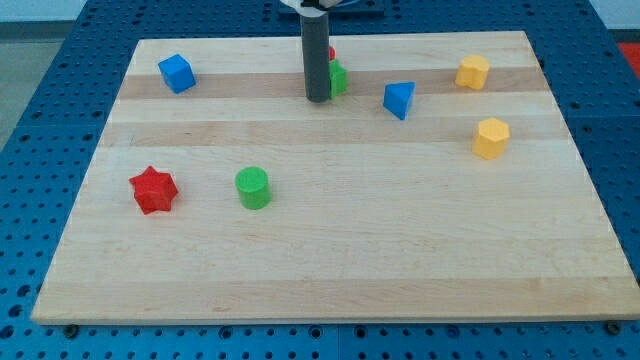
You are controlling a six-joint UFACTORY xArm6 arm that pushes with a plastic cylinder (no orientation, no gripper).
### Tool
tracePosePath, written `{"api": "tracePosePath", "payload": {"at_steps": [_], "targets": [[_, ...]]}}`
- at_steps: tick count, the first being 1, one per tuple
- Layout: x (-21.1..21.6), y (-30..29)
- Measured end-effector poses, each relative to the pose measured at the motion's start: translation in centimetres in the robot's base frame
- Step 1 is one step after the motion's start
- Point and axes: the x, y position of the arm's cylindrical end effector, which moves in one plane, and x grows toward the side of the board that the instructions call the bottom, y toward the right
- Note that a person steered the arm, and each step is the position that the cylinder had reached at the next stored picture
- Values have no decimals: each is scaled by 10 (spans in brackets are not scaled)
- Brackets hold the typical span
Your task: Move red star with green circle towards right side of the board
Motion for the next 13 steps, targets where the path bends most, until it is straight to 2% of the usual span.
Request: {"api": "tracePosePath", "payload": {"at_steps": [1, 2, 7, 9, 10, 11, 13], "targets": [[10, -6], [25, -44], [27, -271], [75, -283], [75, -283], [127, -283], [155, -281]]}}
